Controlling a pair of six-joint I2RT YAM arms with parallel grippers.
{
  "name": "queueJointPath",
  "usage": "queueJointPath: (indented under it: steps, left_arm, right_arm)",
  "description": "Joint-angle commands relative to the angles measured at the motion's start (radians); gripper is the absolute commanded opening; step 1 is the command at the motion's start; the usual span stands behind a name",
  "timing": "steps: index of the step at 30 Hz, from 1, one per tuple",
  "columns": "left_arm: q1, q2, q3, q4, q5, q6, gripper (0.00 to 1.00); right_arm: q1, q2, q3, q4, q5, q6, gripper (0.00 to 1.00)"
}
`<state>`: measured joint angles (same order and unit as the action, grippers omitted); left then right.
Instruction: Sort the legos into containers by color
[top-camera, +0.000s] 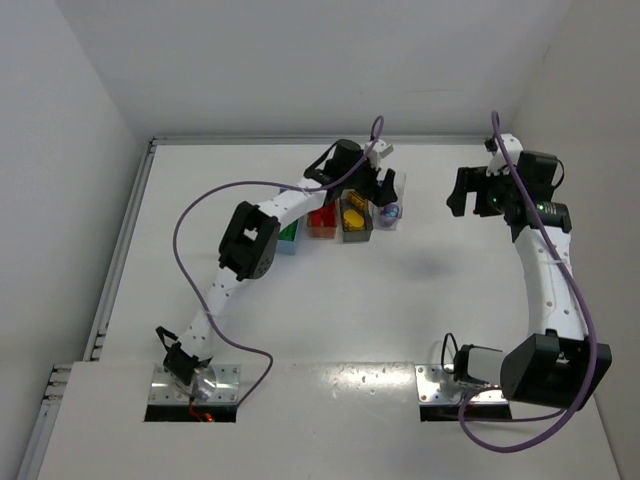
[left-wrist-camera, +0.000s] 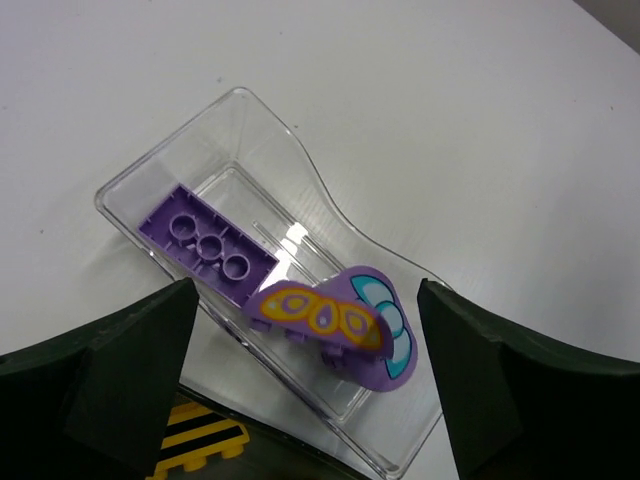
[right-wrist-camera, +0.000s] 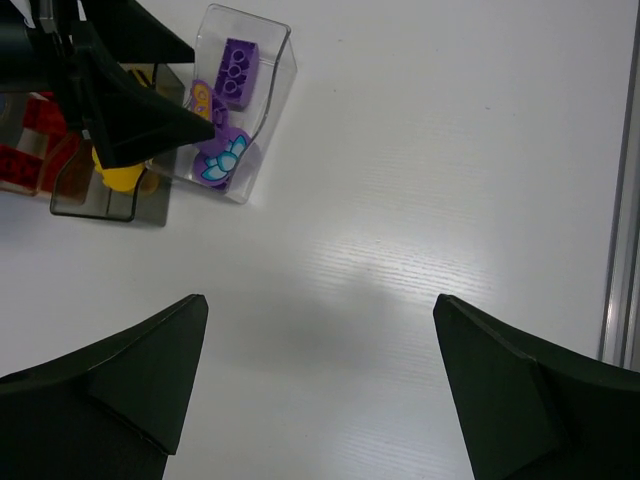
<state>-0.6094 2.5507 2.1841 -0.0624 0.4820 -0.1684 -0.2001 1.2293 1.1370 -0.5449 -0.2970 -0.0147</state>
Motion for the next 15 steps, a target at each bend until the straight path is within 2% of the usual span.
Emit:
queueJointPath:
  steps: [1, 7, 12, 15]
  left_arm:
    - [-0.006, -0.059, 0.049, 0.024, -0.071, 0.023, 1.0]
    - [0.013, -0.255, 0.039, -0.022, -0.074, 0.036, 1.0]
    - [0.06, -0.475, -0.099, -0.148, -0.059, 0.047, 1.0]
    - [0.12, -0.602, -0.228, -0.247, -0.142, 0.056, 1.0]
  right_arm:
    - [-0.004, -0.008, -0.005, 0.007, -0.03, 0.016, 0.96]
    - [-0.004, 0.047, 0.016, 0.045, -0.177, 0.039, 0.99]
    - [-0.004, 0.128, 0.058, 0.072, -0.281, 0.075, 1.0]
    - [-0.004, 0.168, 0.067, 0.082, -0.294, 0.075, 1.0]
